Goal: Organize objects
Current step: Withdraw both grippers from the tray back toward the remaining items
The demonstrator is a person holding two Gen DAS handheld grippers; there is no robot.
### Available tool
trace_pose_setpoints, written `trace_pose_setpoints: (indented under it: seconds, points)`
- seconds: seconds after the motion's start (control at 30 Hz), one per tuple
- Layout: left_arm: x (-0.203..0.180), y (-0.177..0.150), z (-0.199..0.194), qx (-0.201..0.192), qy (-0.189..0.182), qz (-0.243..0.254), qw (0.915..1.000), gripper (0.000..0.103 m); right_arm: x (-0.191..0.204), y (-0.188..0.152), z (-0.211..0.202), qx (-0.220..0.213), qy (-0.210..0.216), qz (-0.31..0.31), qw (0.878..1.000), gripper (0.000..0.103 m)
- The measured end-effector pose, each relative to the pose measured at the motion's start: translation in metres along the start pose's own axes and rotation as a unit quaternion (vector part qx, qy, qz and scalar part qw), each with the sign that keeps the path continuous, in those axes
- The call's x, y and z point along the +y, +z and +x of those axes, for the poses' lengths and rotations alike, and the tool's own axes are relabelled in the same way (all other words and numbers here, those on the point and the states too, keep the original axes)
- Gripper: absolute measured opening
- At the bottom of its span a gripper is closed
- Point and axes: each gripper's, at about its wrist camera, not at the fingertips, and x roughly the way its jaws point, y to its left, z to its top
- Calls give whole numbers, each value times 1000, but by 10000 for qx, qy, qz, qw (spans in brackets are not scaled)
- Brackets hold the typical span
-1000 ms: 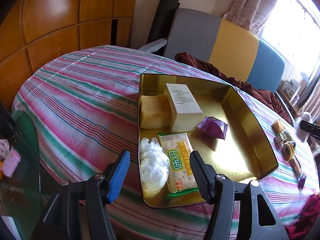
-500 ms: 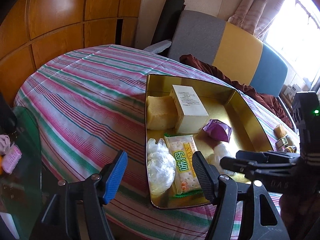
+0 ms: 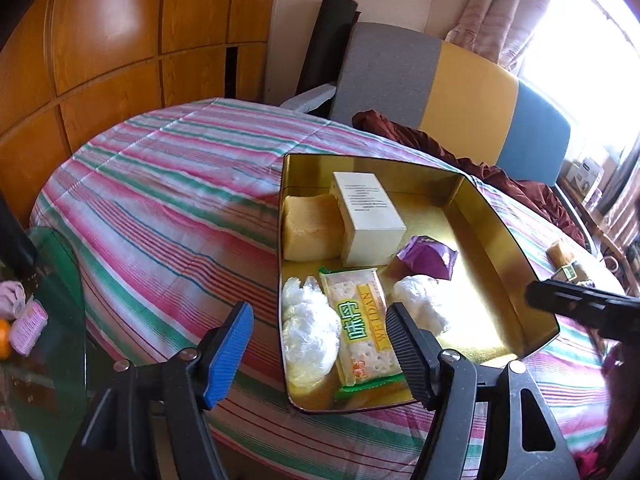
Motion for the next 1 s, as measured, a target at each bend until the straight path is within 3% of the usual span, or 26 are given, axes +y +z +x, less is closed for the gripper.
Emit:
trace_pose_setpoints:
  seconds: [0.37,0.67,0.77,0.9,1.0]
  points:
    - [-31,-2,-15,-238,-51,553,9982,73,-82,-12,-51,-327,-749,721,9940,80]
    - [-65,-7,-17,-162,-184,926,9954,73,-179,-16,-104,-778,-1542,1486,9737,80]
    - [-80,-9,-18,-147,-270,1103,9934,73,-219,-20,-122,-1001,-2048,1832,9563,80]
    - [-104,-10,-19,-138,-443,1365,9896,73,-280,-43,-145,-1336,-2543,2612,9215,80]
    - [-125,-10,-16,-109,-546,1539,9865,73,-322,-70,-159,-1522,-2365,3731,8841,80]
